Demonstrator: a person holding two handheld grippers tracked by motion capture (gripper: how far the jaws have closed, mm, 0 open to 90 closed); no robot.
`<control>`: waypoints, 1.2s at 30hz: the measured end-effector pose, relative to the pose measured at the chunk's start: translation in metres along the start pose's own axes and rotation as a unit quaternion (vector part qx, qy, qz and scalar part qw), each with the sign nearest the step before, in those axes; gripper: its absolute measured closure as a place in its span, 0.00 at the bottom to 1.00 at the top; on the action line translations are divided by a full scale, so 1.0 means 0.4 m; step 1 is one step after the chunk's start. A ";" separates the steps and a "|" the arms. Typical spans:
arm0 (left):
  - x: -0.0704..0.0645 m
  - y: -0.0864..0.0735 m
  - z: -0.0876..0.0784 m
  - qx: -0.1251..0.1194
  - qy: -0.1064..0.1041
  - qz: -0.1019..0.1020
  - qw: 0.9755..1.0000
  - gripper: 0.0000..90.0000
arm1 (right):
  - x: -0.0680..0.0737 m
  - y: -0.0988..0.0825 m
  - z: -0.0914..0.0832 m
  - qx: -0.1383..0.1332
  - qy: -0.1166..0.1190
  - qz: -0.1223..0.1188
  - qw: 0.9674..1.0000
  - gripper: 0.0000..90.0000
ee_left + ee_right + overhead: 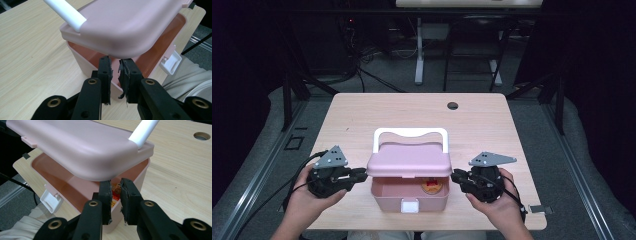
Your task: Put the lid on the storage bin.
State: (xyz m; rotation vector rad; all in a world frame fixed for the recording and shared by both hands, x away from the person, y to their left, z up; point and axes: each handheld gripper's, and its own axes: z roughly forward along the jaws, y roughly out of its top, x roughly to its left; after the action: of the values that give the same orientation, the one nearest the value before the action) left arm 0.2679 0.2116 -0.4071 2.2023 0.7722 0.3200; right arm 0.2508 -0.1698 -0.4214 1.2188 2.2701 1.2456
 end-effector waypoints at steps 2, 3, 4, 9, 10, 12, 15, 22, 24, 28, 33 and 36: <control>-0.001 -0.002 0.001 0.000 0.000 -0.001 1.000 0.87 | -0.002 -0.002 0.000 -0.001 0.000 -0.002 1.000 0.88; -0.001 -0.002 0.001 0.001 -0.001 -0.001 1.000 0.87 | -0.002 -0.003 0.000 0.001 0.001 -0.001 1.000 0.88; -0.001 -0.004 0.002 0.002 -0.002 -0.001 1.000 0.87 | -0.003 -0.004 -0.001 0.001 -0.001 -0.001 1.000 0.88; -0.006 -0.010 0.006 0.004 -0.003 -0.001 1.000 0.87 | -0.005 -0.011 -0.002 0.003 -0.001 0.000 1.000 0.87; -0.006 -0.011 0.007 0.006 -0.004 0.000 1.000 0.87 | -0.004 -0.013 -0.001 0.002 0.000 0.000 1.000 0.87; -0.008 -0.013 0.010 0.008 -0.005 0.001 1.000 0.87 | -0.005 -0.016 0.000 0.006 -0.003 -0.004 1.000 0.87; -0.009 -0.017 0.013 0.010 -0.007 0.001 1.000 0.87 | -0.005 -0.021 0.000 0.008 -0.004 -0.004 1.000 0.87; -0.014 -0.027 0.022 0.017 -0.011 0.003 1.000 0.87 | -0.006 -0.032 0.002 0.012 -0.003 -0.006 1.000 0.87; -0.015 -0.031 0.025 0.019 -0.012 0.003 1.000 0.87 | -0.007 -0.035 0.003 0.012 -0.004 -0.006 1.000 0.87; -0.018 -0.038 0.029 0.020 -0.013 0.002 1.000 0.87 | -0.008 -0.042 0.004 0.013 -0.003 -0.005 1.000 0.87; -0.019 -0.045 0.033 0.024 -0.016 0.001 1.000 0.87 | -0.006 -0.050 0.010 0.021 -0.002 -0.008 1.000 0.87; -0.020 -0.049 0.035 0.024 -0.017 0.000 1.000 0.87 | -0.005 -0.053 0.012 0.023 -0.002 -0.007 1.000 0.87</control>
State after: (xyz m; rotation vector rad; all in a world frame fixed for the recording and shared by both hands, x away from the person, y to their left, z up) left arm 0.2595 0.2087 -0.4307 2.2481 0.7686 0.2669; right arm 0.2435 -0.1745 -0.4416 1.2194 2.3130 1.1906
